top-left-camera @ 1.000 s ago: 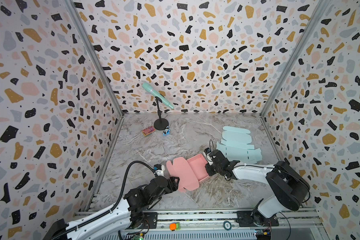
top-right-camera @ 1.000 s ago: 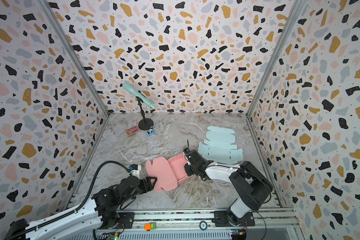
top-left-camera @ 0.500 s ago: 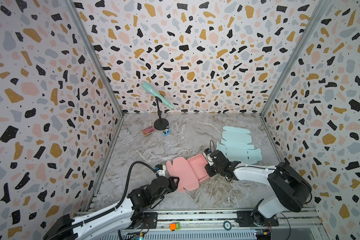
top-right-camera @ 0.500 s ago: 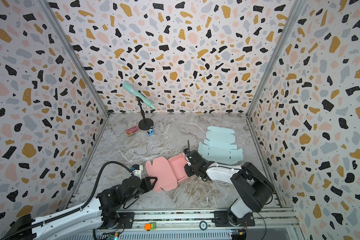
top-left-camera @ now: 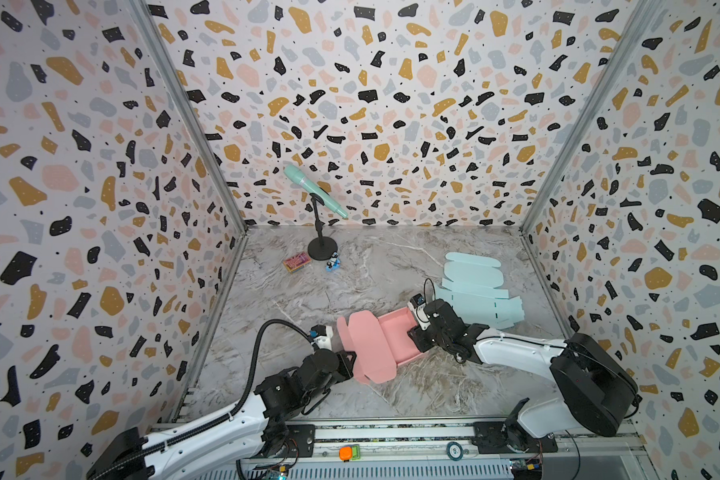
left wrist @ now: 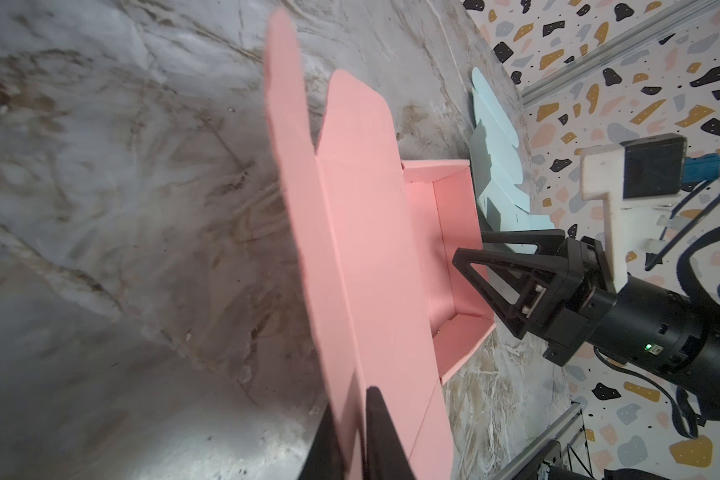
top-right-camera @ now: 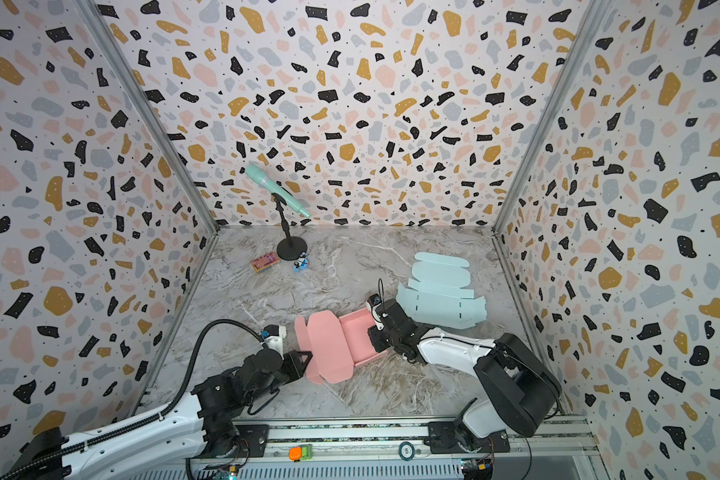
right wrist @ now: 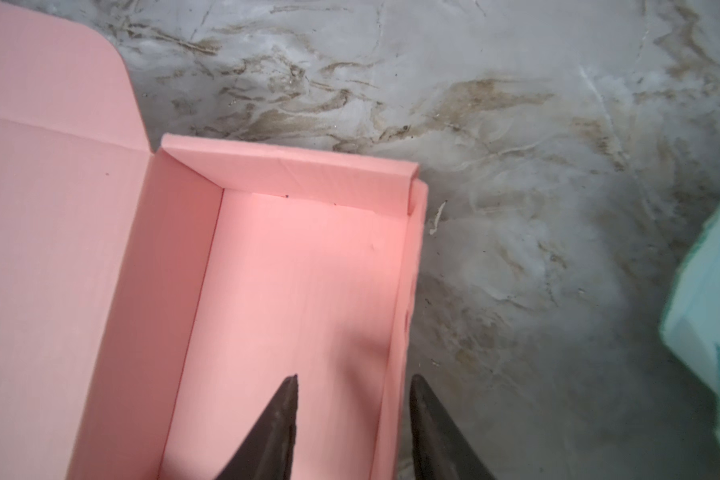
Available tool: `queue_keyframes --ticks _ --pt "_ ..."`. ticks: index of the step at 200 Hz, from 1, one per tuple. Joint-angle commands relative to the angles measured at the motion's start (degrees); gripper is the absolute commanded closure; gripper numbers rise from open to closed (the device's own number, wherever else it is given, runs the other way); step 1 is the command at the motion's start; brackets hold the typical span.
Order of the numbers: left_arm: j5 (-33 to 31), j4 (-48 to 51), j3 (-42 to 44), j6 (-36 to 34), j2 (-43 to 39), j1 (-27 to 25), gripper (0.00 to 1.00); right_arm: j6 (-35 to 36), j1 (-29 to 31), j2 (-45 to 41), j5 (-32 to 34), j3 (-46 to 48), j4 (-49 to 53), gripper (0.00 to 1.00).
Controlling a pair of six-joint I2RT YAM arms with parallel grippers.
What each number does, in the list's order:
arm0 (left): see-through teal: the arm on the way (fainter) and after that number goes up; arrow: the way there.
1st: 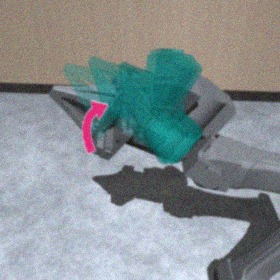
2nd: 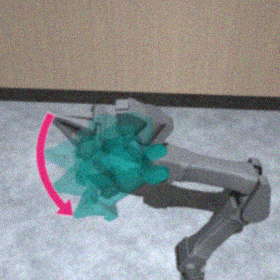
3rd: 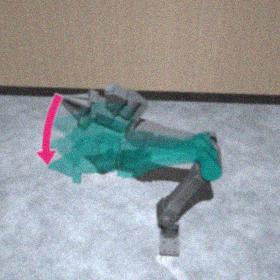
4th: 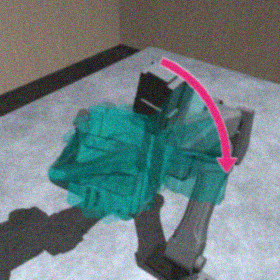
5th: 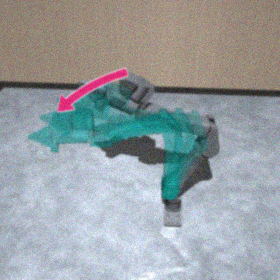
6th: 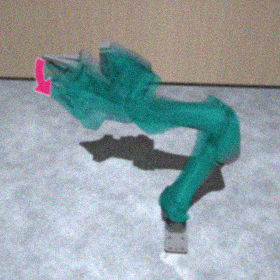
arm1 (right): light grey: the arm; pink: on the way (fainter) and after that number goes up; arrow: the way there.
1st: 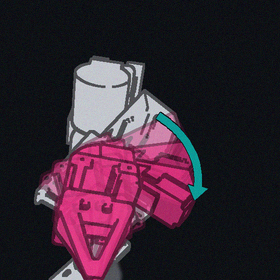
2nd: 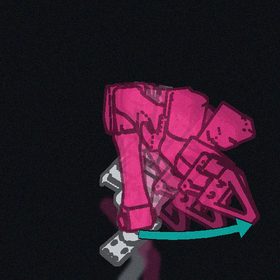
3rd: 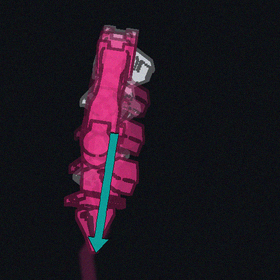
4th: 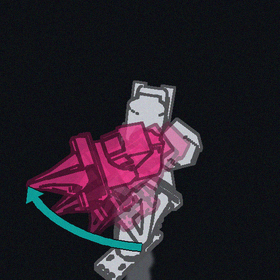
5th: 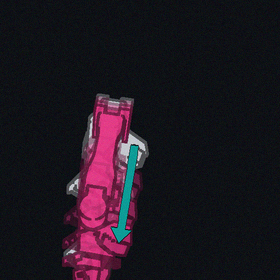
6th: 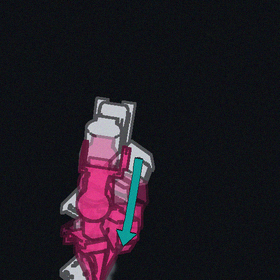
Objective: Fold the paper box
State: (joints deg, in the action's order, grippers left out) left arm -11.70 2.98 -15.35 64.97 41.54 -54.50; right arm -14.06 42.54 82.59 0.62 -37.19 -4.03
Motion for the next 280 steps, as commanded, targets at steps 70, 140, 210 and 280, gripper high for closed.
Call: queue_keyframes --ticks 70,140,210,280 --pt "-2.44 5.25 -7.57 -10.13 2.84 -0.17 1.0 -1.79 -0.62 -16.72 2.19 0.89 9.32 0.38" --pt "-2.46 16.23 -18.44 -23.46 7.03 0.01 1.0 0.33 0.06 -26.75 -0.61 1.64 7.78 0.33" --pt "2.12 22.0 -25.96 -35.18 11.02 0.43 1.0 6.67 0.21 -30.5 -10.96 5.64 -5.45 0.25" --pt "5.4 31.07 -35.35 -45.45 15.77 0.36 1.0 16.9 -3.55 -21.16 -24.73 3.13 -18.33 0.21"
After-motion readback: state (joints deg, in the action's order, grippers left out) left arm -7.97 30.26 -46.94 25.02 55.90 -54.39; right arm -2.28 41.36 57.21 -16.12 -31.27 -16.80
